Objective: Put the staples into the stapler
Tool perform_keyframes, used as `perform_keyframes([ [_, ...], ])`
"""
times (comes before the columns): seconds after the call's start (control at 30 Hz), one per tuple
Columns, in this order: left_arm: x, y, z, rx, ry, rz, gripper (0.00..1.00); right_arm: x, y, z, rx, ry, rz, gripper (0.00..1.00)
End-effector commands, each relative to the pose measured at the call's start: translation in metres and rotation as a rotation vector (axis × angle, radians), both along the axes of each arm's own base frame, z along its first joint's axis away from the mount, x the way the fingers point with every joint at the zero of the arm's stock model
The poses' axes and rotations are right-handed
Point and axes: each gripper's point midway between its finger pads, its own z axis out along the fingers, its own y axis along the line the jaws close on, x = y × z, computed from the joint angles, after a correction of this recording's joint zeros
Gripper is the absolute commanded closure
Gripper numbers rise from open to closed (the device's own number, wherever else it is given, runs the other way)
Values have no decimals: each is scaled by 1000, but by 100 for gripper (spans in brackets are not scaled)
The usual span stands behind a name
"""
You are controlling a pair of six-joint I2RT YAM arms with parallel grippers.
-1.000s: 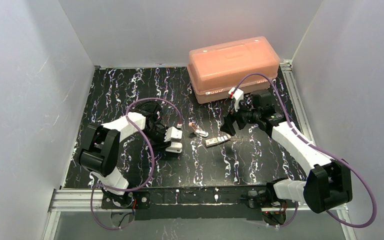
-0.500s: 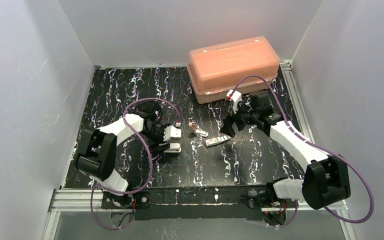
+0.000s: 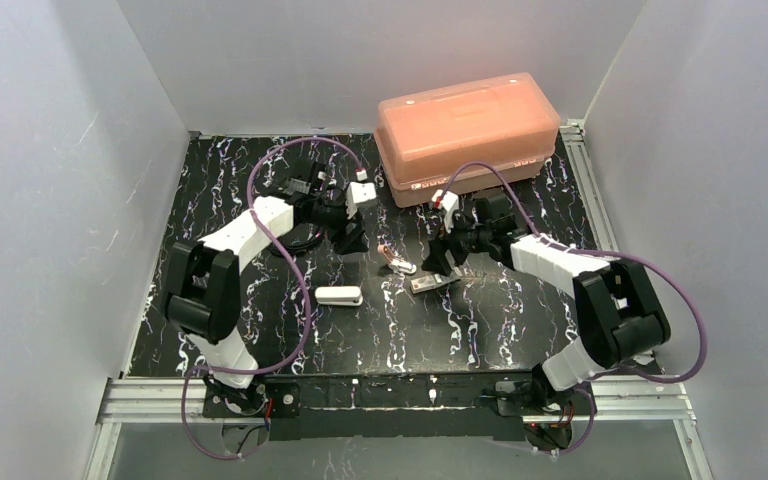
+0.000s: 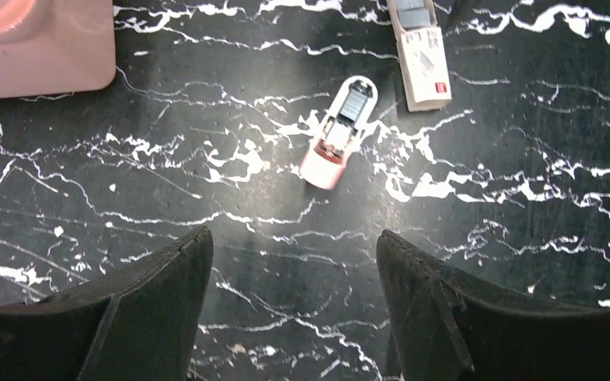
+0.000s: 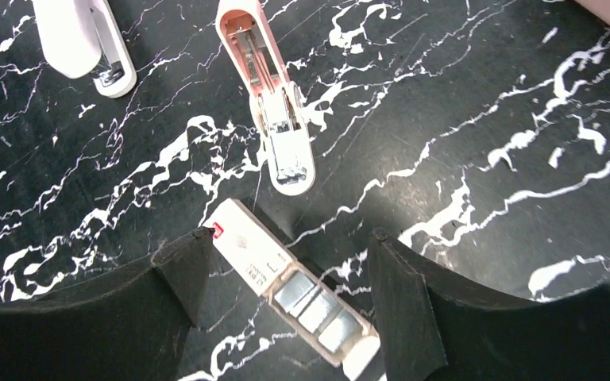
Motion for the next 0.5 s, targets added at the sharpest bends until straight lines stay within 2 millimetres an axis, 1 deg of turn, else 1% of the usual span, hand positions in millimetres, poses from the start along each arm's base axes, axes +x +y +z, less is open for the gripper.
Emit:
perform_keyframes([
  [0.0,9,-22,11,-114,87,11,28,15,22,1,40,-42,9,24],
  [0.1,10,-27,-2,-107,84,-8,28,12,27,-12,22,-24,17,26],
  [0.2,6,-34,-16,-89,68,-53,29,8,34,-22,3,-9,32,29],
  [0.33,2,-43,-31,-53,21,-106,33,7,40,-32,-27,-21,43,34],
  [0.47,0,-47,-45,-14,-3,-143,37,5,44,-43,-60,-18,70,39],
])
